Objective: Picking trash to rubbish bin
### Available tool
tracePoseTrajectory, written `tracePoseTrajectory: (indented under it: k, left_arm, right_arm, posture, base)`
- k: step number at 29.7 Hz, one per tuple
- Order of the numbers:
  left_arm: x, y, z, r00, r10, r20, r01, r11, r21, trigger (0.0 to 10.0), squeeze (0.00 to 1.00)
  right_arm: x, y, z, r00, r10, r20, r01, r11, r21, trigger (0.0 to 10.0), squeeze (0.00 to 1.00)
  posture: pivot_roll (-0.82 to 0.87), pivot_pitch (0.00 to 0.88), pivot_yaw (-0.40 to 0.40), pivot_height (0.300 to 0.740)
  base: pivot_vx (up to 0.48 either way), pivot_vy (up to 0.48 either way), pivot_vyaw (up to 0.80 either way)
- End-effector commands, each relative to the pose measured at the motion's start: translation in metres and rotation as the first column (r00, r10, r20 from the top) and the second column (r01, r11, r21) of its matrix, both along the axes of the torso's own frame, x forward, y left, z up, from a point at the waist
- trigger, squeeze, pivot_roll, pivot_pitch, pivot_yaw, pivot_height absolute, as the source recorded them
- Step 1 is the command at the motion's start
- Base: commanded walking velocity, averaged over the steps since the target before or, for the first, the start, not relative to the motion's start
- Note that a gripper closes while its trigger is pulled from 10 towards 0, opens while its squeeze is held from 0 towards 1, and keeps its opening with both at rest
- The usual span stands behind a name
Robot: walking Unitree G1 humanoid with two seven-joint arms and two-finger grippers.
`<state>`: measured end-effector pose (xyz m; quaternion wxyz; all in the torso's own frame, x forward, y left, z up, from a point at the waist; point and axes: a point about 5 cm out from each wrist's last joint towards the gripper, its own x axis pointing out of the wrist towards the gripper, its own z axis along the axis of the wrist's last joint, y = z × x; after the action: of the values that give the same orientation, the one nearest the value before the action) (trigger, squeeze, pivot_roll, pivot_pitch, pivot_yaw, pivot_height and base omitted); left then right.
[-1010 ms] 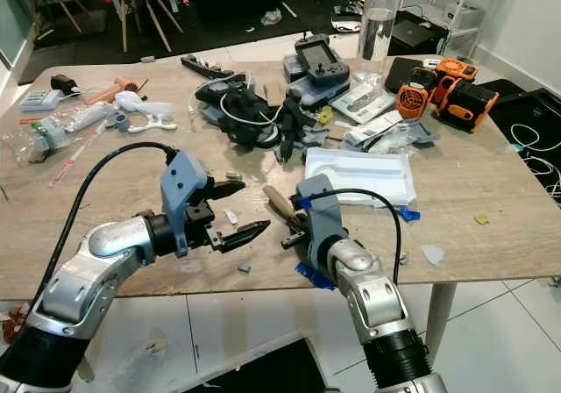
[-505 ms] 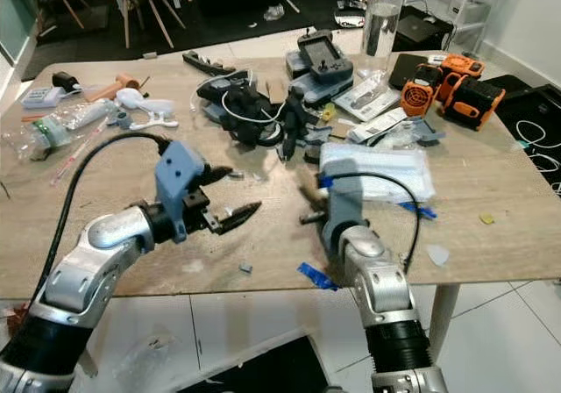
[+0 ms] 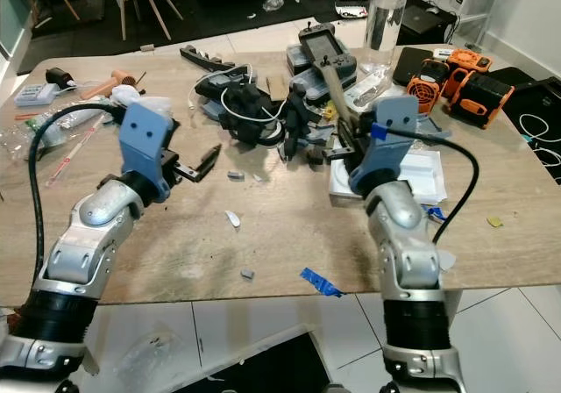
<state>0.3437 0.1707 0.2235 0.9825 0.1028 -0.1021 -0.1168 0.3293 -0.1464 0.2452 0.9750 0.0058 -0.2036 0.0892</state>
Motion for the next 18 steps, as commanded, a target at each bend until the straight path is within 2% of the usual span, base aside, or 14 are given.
tracePoseTrajectory:
  k: [1,4,6,9,11,18]
  left_arm:
    - [0.002,0.01,-0.008,0.995,0.087,-0.052,-0.089,0.995,-0.036,10.0,0.0]
    - [-0.002,0.014,-0.012,0.987,0.161,-0.021,-0.161,0.987,-0.002,10.0,0.0]
    - [-0.005,0.017,-0.016,0.977,0.214,-0.008,-0.214,0.977,-0.008,10.0,0.0]
    - [-0.005,0.017,-0.017,0.974,0.226,-0.004,-0.226,0.974,-0.015,10.0,0.0]
    - [-0.007,0.011,-0.018,0.977,0.212,0.004,-0.212,0.977,-0.031,10.0,0.0]
    - [-0.008,0.008,-0.019,0.98,0.201,-0.003,-0.201,0.979,-0.033,10.0,0.0]
  right_arm:
    - [-0.005,-0.005,0.005,0.995,-0.078,0.063,0.08,0.996,-0.033,10.0,0.0]
    - [-0.009,-0.008,0.004,0.985,-0.132,0.11,0.146,0.981,-0.125,10.0,0.0]
    - [-0.011,-0.013,0.0,0.981,-0.163,0.109,0.177,0.975,-0.132,10.0,0.0]
    - [-0.011,-0.015,-0.001,0.98,-0.17,0.107,0.183,0.975,-0.125,10.0,0.0]
    - [-0.013,-0.02,-0.008,0.976,-0.196,0.091,0.206,0.971,-0.118,10.0,0.0]
    - [-0.014,-0.02,-0.015,0.977,-0.2,0.077,0.208,0.971,-0.117,10.0,0.0]
  posture:
    - [0.0,0.143,0.067,0.74]
    - [0.0,0.144,0.069,0.74]
    - [0.0,0.145,0.069,0.74]
    - [0.0,0.145,0.069,0.74]
    - [-0.01,0.141,0.067,0.74]
    - [0.0,0.132,0.066,0.74]
  base:
    - [0.0,0.0,0.0]
    - [0.0,0.0,0.0]
    - [0.0,0.0,0.0]
    - [0.0,0.0,0.0]
    - [0.0,0.0,-0.8]
    - [0.0,0.0,-0.8]
